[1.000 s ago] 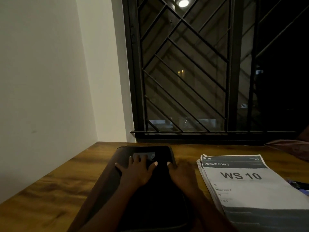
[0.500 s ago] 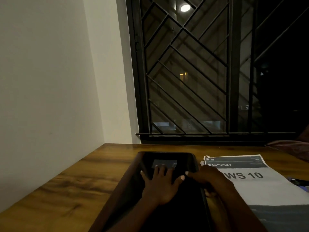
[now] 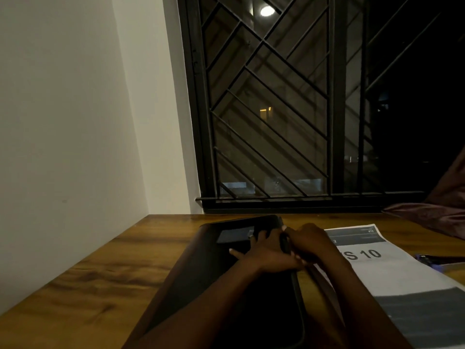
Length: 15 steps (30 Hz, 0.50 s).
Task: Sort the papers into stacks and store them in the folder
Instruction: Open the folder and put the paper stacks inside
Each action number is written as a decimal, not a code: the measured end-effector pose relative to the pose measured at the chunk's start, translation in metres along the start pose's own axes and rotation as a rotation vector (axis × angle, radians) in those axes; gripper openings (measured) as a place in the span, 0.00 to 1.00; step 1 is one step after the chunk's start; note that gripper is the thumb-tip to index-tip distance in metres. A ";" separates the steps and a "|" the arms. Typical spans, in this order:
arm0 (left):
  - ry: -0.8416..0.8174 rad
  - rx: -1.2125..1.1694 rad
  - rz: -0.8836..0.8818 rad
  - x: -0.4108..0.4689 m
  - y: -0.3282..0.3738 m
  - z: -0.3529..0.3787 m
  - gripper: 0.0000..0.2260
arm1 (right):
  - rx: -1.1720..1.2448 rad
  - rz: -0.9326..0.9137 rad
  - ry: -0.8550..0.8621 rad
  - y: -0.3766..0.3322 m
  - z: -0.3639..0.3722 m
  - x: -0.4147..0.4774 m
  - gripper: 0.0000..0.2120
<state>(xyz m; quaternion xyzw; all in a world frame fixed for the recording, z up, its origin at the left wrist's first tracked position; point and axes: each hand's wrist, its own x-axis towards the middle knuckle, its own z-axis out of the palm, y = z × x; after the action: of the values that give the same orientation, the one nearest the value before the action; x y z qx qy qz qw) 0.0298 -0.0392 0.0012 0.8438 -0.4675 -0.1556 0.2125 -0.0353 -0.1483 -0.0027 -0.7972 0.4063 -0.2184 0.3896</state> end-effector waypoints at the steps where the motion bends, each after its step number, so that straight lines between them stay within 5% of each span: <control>1: 0.000 -0.076 0.008 -0.002 0.004 -0.008 0.47 | 0.092 -0.014 0.017 -0.001 -0.002 -0.002 0.25; 7: 0.044 -0.346 0.150 -0.009 0.022 -0.079 0.21 | 0.403 -0.155 0.181 -0.006 0.003 -0.003 0.21; 15: 0.204 0.009 0.142 -0.052 -0.013 -0.212 0.15 | 0.510 -0.265 0.080 -0.017 0.027 -0.013 0.14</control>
<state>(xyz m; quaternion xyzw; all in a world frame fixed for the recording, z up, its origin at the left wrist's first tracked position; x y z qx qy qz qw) 0.1097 0.0569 0.1808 0.8209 -0.5029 -0.0515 0.2655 -0.0170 -0.1192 -0.0055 -0.7103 0.2454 -0.3938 0.5293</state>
